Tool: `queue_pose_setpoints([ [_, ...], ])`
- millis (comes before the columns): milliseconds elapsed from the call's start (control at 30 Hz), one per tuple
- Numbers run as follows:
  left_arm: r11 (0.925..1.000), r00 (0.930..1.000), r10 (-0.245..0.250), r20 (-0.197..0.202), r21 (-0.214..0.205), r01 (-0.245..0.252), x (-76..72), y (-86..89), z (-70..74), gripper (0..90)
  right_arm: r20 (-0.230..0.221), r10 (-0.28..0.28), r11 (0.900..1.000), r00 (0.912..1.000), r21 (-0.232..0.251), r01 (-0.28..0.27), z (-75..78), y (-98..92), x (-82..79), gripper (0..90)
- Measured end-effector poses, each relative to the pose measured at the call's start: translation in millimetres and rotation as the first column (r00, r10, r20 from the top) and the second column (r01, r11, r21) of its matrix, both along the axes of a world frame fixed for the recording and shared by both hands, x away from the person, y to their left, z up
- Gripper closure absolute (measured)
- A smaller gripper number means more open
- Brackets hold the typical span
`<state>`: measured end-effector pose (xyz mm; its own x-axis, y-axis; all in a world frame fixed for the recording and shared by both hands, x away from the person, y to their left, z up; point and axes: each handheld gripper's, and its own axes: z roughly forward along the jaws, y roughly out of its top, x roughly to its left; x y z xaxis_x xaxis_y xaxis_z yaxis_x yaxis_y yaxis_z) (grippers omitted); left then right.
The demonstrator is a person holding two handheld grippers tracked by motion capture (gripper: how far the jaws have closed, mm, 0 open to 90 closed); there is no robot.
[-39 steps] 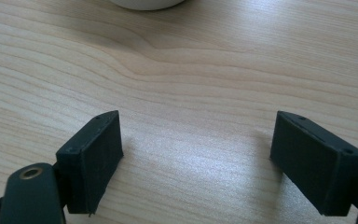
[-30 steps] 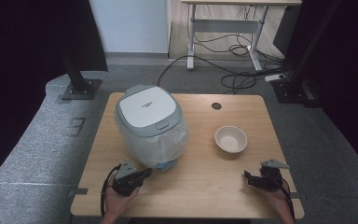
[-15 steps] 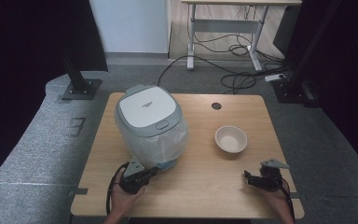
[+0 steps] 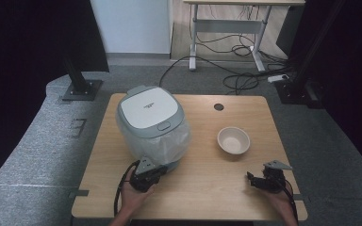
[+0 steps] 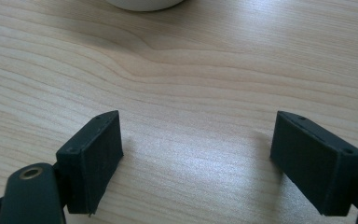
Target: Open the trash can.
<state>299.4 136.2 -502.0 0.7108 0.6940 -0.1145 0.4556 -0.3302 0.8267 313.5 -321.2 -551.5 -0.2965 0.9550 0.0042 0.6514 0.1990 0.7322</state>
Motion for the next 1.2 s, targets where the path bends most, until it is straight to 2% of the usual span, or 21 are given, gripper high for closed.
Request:
queue_pose_setpoints([
  [467,0.9996,0.9997,0.02,-0.013,0.019,-0.019,13.1,-6.8,-9.4,90.0,0.0,0.0,1.0,1.0,0.0,0.0,0.0,-0.1,0.3,15.7],
  [700,0.9992,0.999,0.037,-0.025,0.015,-0.037,19.4,-6.6,-15.0,90.0,0.0,0.0,1.0,1.0,0.0,0.0,0.0,-0.1,0.3,15.7],
  [1200,0.9965,0.9993,0.035,-0.014,0.076,-0.034,22.0,-15.5,-26.0,90.0,0.001,-0.002,1.0,1.0,0.0,0.002,0.0,-0.1,0.8,15.7],
])
